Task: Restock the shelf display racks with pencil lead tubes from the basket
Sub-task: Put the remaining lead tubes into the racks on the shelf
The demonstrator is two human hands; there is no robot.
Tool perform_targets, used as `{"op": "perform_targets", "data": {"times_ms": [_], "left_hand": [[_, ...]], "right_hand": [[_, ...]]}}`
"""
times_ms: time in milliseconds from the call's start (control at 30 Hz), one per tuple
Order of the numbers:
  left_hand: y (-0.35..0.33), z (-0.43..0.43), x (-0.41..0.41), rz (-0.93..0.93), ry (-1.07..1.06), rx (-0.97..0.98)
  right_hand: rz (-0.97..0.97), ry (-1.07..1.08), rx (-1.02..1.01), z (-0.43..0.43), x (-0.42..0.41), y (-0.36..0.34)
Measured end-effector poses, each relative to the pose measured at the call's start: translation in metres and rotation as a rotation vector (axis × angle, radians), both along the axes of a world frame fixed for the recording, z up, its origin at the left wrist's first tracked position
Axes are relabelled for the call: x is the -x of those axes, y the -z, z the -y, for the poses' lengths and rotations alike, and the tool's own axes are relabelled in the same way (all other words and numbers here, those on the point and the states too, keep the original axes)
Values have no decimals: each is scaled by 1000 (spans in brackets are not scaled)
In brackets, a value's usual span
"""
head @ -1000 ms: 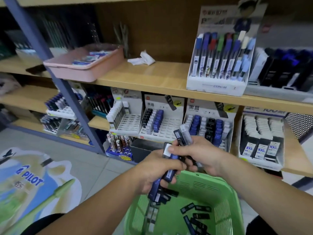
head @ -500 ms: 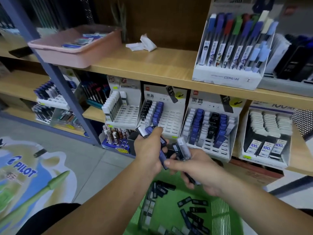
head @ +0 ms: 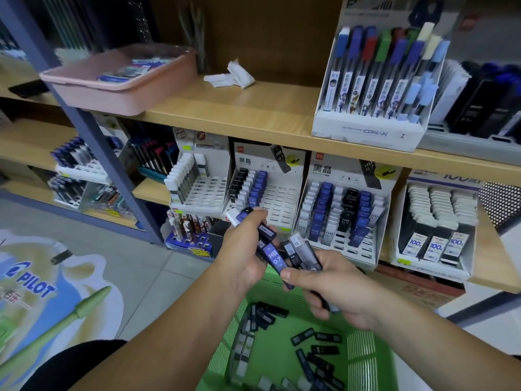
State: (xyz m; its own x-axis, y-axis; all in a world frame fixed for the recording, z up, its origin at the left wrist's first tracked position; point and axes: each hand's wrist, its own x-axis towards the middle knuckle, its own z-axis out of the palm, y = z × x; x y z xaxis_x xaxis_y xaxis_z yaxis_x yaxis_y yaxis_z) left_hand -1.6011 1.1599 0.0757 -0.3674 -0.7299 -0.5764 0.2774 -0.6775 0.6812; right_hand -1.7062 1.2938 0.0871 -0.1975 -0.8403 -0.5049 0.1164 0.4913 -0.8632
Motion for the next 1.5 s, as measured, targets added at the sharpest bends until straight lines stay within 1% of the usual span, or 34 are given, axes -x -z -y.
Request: {"op": "perform_targets", "data": {"times_ms": [67, 133, 200, 267, 333, 367, 400, 500, 567, 633, 700, 800, 1033, 1133, 1200, 1300, 1367, 1433, 1500], "left_hand": [[0, 4, -2, -15, -33, 2], [1, 6, -3, 7, -37, 20], [3, 6, -4, 83, -56, 52], [4, 10, -5, 157, -120, 109], [3, 12, -6, 154, -179, 145], [4, 10, -7, 153, -172, 157], [5, 6, -7, 176, -129, 171], [11, -15, -6, 253, 104, 186], [12, -31, -4, 287, 255, 171], [10, -44, 0, 284, 336, 166], [7, -50, 2, 250, 344, 157], [5, -49, 1, 201, 354, 123], [3, -38, -7, 137, 353, 69], [-3, -44, -11, 77, 437, 89], [-8, -49, -13, 55, 519, 121], [-15, -52, -12, 123, 694, 215], [-18, -54, -7, 175, 764, 272], [-21, -56, 1, 200, 762, 290], [-23, -59, 9, 243, 715, 294]], "right_hand": [[36, -5, 5, -3, 2, 1], [66, 6, 5, -7, 3, 3], [55, 19, -12, -10, 4, 5], [26, 50, -40, -11, 7, 6], [2, 112, -61, -11, 12, 9], [-6, 149, -62, -11, 14, 10], [-10, 189, -57, -10, 16, 12], [10, 270, -16, -8, 17, 13], [5, 283, 17, -6, 15, 11], [-49, 260, 34, -4, 14, 10], [-80, 189, 37, -4, 12, 8], [-9, 127, 36, -5, 13, 5], [62, 209, 10, -3, 22, -1], [52, 199, -13, -3, 29, -2], [15, 178, 30, -4, 36, -7], [-22, 150, 132, -5, 50, -17], [-43, 116, 167, -7, 55, -21], [-76, 132, 179, -9, 59, -19], [-111, 220, 133, -14, 68, -15]]}}
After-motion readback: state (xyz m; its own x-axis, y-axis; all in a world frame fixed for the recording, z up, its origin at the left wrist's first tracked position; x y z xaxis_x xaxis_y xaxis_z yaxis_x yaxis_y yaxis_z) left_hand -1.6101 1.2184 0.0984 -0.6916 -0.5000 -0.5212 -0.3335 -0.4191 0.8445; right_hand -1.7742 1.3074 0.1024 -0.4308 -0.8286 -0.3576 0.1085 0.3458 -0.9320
